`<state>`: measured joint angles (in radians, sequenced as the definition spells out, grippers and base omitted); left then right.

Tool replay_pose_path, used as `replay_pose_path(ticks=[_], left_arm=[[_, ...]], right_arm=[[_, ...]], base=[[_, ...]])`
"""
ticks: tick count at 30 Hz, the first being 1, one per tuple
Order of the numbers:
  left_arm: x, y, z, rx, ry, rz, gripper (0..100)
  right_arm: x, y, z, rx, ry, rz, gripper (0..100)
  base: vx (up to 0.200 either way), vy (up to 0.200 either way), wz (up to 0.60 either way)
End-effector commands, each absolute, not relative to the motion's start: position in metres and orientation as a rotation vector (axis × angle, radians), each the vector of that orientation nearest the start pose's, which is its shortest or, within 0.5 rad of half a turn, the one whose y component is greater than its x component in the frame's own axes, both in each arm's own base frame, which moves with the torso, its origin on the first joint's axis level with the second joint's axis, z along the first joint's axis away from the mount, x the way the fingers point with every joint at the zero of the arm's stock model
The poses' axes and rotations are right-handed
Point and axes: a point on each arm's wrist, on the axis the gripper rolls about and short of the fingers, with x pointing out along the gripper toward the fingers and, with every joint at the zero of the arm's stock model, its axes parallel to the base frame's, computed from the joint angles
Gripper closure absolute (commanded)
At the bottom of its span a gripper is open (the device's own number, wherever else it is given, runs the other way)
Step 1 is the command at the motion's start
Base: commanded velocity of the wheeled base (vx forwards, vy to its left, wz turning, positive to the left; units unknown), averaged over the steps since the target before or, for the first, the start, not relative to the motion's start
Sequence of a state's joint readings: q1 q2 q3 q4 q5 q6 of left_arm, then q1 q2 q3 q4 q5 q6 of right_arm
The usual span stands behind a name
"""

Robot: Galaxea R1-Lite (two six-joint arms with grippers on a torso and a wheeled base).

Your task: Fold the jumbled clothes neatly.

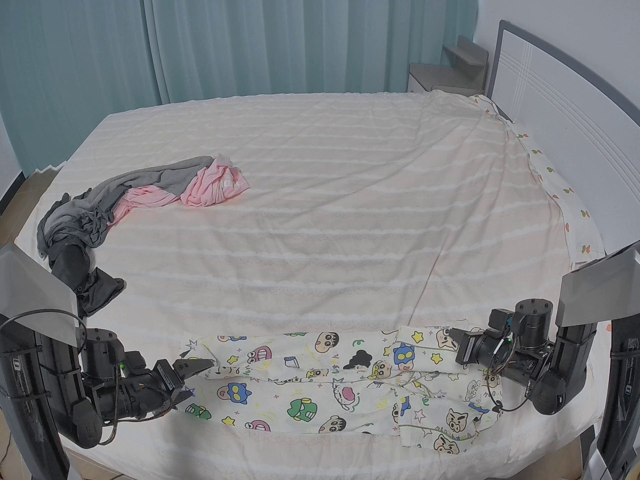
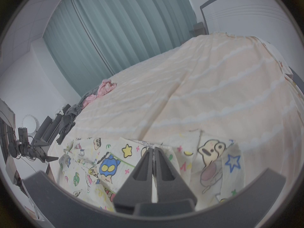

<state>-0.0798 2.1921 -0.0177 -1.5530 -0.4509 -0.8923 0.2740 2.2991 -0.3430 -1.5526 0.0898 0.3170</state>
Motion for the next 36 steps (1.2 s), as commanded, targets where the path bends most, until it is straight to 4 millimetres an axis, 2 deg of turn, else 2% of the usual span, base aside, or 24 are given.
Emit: replay_pose_path(ticks=[1, 8, 9, 14, 18, 24, 27, 31, 33, 36], left_arm=[[0.216, -0.027, 0.000, -0.958, 0.807, -0.207, 0], [0.216, -0.027, 0.000, -0.958, 0.806, -0.206, 0], [0.216, -0.027, 0.000, -0.958, 0.806, -0.206, 0], [0.216, -0.027, 0.000, -0.957, 0.806, -0.204, 0], [0.216, -0.027, 0.000, -0.957, 0.806, -0.204, 0], [0.217, -0.027, 0.003, -0.922, 0.776, -0.224, 0], [0.219, -0.025, 0.011, -0.815, 0.706, -0.232, 0], [0.222, -0.023, 0.012, -0.648, 0.626, -0.150, 0], [0.222, -0.022, 0.015, -0.603, 0.600, -0.127, 0], [0.222, -0.018, 0.024, -0.525, 0.541, -0.126, 0]], right_arm=[[0.294, 0.080, 0.000, 0.277, 0.407, 0.286, 100], [0.299, 0.081, -0.006, 0.267, 0.414, 0.289, 100], [0.298, 0.081, -0.009, 0.259, 0.422, 0.291, 0], [0.299, 0.080, -0.012, 0.250, 0.428, 0.280, 0], [0.296, 0.076, 0.000, 0.261, 0.395, 0.258, 0], [0.267, 0.066, 0.041, 0.342, 0.326, 0.176, 0], [0.250, 0.065, 0.058, 0.398, 0.287, 0.134, 0], [0.231, 0.067, 0.077, 0.466, 0.218, 0.070, 0], [0.226, 0.067, 0.080, 0.485, 0.210, 0.063, 0], [0.215, 0.066, 0.075, 0.483, 0.250, 0.044, 0]], base=[[0.000, 0.000, 0.00], [0.000, 0.000, 0.00], [0.000, 0.000, 0.00], [0.000, 0.000, 0.00], [0.000, 0.000, 0.00], [0.000, 0.000, 0.00], [0.000, 0.000, 0.00], [0.000, 0.000, 0.00], [0.000, 0.000, 0.00], [0.000, 0.000, 0.00]])
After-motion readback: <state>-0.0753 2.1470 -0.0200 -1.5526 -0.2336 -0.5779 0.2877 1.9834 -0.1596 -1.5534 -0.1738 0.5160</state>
